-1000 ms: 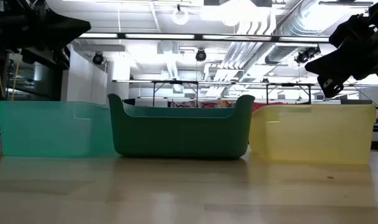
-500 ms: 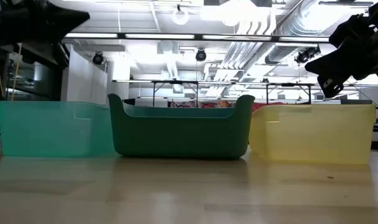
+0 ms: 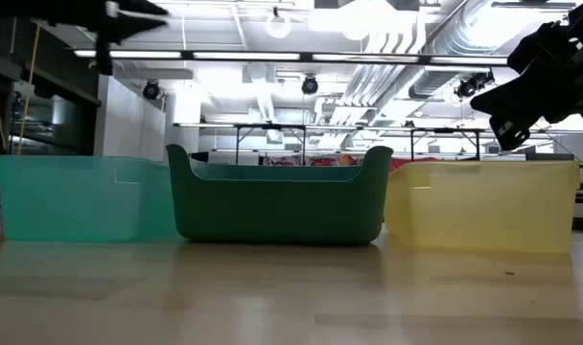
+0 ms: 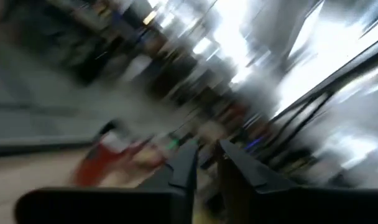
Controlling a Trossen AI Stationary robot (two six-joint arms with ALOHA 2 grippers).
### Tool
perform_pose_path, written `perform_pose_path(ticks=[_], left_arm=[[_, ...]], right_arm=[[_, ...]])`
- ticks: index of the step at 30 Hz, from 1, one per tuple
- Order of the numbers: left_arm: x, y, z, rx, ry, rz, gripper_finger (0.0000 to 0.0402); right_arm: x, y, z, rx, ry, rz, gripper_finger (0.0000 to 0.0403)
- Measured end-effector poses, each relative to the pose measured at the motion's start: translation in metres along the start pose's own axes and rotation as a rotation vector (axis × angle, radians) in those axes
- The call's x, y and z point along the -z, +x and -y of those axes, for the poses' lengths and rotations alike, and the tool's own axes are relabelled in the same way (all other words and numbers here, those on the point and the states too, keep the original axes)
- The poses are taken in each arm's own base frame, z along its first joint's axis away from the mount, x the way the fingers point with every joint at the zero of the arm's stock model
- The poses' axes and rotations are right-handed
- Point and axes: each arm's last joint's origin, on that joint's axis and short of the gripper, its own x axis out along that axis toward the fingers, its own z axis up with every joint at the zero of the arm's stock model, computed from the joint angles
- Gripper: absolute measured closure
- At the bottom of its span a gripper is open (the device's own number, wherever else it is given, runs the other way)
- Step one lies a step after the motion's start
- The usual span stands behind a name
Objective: Sort candy
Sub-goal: Put the yellow candy into the light green bin
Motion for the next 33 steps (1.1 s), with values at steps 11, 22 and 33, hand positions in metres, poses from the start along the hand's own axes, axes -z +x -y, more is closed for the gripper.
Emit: perform_pose_path(ticks=[11, 22, 33], left_arm=[[-0.010, 0.061, -0.008, -0.699, 0.218, -0.753, 0.0221], [0.000, 0.097, -0.067, -0.761, 0.224, -1.112, 0.0208], [0.020, 0.116, -0.123, -0.821, 0.321, -1.368, 0.0208]], right_arm=[[0.000, 0.000, 0.000, 0.000, 0.000, 0.000, 0.0402], [0.000, 0.000, 0.000, 0.000, 0.000, 0.000, 0.0402], [0.000, 0.000, 0.000, 0.000, 0.000, 0.000, 0.0402]])
